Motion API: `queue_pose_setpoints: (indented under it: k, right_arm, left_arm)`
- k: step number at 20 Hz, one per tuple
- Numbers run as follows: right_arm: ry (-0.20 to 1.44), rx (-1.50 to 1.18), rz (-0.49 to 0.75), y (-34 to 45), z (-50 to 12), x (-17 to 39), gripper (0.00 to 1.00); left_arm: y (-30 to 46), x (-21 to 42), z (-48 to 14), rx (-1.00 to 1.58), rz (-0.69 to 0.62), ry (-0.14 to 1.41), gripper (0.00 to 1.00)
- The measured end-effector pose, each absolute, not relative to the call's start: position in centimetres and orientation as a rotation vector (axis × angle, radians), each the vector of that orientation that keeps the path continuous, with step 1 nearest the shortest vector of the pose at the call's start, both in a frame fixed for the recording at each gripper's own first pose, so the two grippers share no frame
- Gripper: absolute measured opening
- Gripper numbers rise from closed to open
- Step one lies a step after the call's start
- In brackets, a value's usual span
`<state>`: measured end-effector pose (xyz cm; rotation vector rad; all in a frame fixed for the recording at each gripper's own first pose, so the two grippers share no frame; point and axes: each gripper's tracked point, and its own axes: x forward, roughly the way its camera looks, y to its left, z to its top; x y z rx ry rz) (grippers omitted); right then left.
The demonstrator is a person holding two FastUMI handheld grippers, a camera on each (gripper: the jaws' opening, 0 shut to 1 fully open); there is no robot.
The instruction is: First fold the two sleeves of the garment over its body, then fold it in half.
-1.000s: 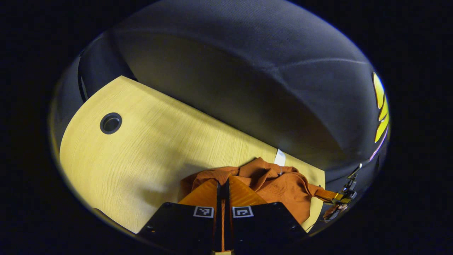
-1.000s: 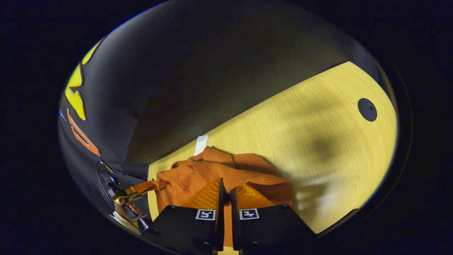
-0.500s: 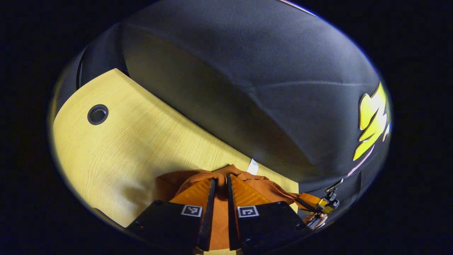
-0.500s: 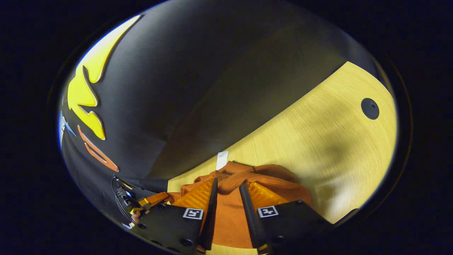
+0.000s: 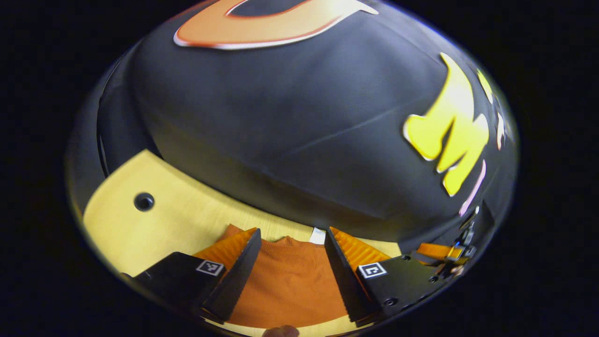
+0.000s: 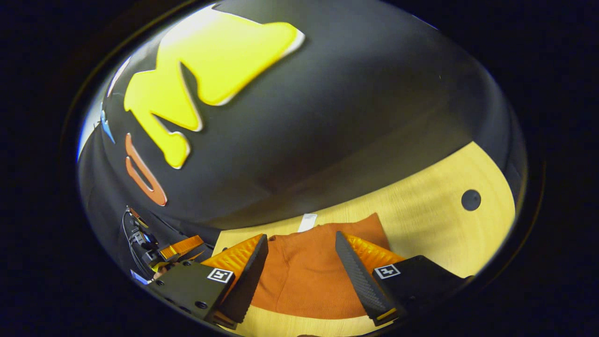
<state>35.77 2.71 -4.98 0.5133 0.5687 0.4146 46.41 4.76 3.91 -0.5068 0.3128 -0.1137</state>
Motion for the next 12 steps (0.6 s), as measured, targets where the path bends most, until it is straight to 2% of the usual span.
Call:
queue_pose_setpoints:
  k: [1, 2, 7, 8, 10, 12]
  right_arm:
    - [0.55, 0.481, 0.421, 2.5, -4.0, 35.0, 0.94]
    - [0.526, 0.429, 0.424, 2.5, -3.2, 34.3, 0.94]
    - [0.392, -0.009, 0.39, 0.1, 0.1, 27.6, 0.95]
    - [0.363, -0.048, 0.383, 0.1, 0.9, 25.9, 0.91]
    - [0.307, -0.102, 0.366, 0.5, 2.2, 22.7, 0.98]
    - [0.237, -0.168, 0.346, 1.0, 2.7, 20.0, 0.98]
  left_arm:
    - [4.9, 44.8, 4.7, -0.453, -0.088, 0.294, 0.93]
    - [5.0, 43.2, 5.8, -0.406, -0.058, 0.27, 0.98]
    - [4.3, 33.9, 11.2, -0.204, 0.041, 0.113, 0.98]
    - [4.5, 32.0, 11.8, -0.18, 0.07, 0.088, 0.99]
    - [3.3, 28.3, 12.1, -0.159, 0.085, 0.076, 0.98]
    - [2.7, 24.7, 11.8, -0.144, 0.117, 0.074, 0.98]
